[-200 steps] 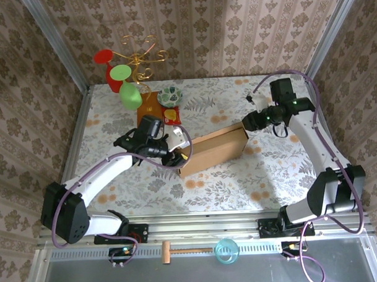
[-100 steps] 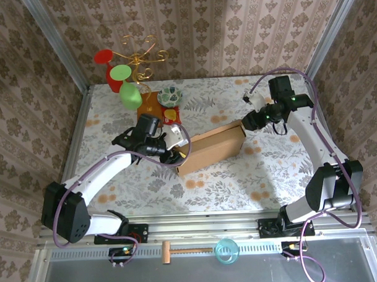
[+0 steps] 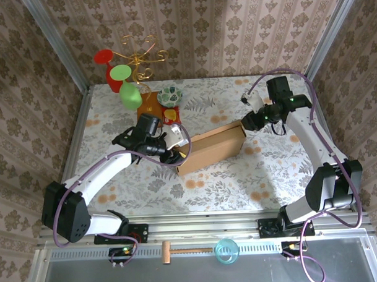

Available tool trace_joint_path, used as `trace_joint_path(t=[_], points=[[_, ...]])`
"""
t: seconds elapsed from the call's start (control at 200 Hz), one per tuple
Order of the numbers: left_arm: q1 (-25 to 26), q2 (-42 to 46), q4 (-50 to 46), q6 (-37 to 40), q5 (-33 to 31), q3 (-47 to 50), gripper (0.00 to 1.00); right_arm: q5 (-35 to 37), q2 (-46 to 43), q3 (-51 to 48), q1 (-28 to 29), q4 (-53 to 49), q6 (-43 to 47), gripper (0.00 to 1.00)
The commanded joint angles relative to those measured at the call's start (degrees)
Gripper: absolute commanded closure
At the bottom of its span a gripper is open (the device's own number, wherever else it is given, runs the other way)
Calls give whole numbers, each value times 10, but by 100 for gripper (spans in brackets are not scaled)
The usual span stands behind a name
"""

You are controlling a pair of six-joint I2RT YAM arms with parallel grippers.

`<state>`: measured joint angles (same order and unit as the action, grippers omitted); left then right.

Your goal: Fold the paper box

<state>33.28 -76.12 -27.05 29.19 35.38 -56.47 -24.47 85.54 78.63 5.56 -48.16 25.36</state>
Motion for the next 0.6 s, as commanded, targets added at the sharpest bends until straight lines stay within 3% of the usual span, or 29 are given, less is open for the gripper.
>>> trace_joint_path(t=[0.0, 0.38, 0.595], points=[[-5, -1, -2, 6, 11, -11, 46, -8, 3, -6, 11, -3, 0, 78], [-5, 2, 3, -3, 9, -7, 46, 45, -25, -32, 26, 6, -13, 84], [-5, 1, 7, -8, 5, -7, 46, 61, -41, -35, 32, 12, -28, 100]])
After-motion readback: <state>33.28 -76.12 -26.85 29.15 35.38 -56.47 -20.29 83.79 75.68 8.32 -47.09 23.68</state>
